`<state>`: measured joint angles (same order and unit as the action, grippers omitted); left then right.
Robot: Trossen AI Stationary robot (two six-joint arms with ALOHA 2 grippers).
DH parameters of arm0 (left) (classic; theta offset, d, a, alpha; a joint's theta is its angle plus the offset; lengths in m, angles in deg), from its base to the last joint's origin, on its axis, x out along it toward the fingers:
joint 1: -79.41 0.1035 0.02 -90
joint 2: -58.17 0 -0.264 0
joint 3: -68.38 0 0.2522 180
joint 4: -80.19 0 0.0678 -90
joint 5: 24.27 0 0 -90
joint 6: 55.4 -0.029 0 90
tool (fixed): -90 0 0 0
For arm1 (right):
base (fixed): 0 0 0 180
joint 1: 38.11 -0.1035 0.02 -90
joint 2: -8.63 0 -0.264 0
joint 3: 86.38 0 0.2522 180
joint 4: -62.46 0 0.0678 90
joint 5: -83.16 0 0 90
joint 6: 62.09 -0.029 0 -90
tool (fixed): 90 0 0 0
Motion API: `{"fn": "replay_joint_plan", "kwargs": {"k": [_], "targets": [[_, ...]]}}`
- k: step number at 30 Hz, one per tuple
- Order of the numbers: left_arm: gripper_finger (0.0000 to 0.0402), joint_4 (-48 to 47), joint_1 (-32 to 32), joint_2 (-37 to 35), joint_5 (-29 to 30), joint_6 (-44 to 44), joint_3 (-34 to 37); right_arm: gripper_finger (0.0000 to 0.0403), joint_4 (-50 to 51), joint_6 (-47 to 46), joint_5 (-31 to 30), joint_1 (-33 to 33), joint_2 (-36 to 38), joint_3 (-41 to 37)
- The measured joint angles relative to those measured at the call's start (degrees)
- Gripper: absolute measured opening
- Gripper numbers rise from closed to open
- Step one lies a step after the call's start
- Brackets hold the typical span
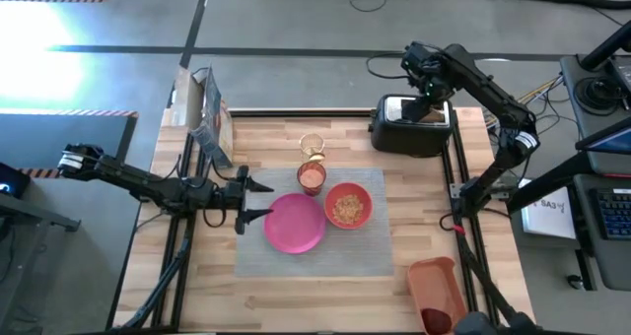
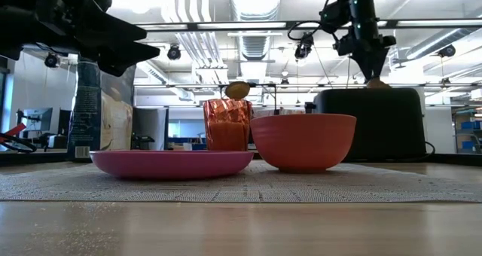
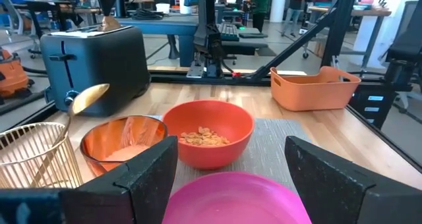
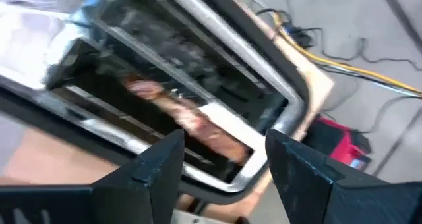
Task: Arrange a breakfast setting
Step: Put the toasted bread from the toaster on the pink plate on the table mat
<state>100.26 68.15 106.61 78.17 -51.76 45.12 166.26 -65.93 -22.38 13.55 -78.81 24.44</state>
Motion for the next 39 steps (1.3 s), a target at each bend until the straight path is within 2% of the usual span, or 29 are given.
{"fn": "replay_joint_plan", "kwargs": {"k": [14, 19, 24, 34, 39], "targets": [[0.0262, -0.15, -0.01, -0.04, -0.06, 0.07, 0.00, 0.0203, -0.17, 0.57, 1.78, 0.31, -0.09, -5.03], [0.0262, -0.10, -0.01, -0.09, -0.08, 0.07, 0.00, 0.0203, -0.54, 0.92, -1.43, 0.24, -0.09, -7.11], [0.0262, 0.07, -0.01, -0.11, -0.08, 0.07, 0.00, 0.0199, -0.97, 1.91, -1.56, 0.24, -0.09, -7.19], [0.0262, 0.00, -0.01, -0.11, -0.06, -0.09, 0.00, 0.0113, -2.54, 2.41, 0.31, 0.24, -0.09, -7.19], [0.0262, -0.33, -0.01, -0.11, -0.06, -0.09, 0.00, 0.0086, -2.70, 2.64, 2.33, 0.24, -0.09, -7.19]]}}
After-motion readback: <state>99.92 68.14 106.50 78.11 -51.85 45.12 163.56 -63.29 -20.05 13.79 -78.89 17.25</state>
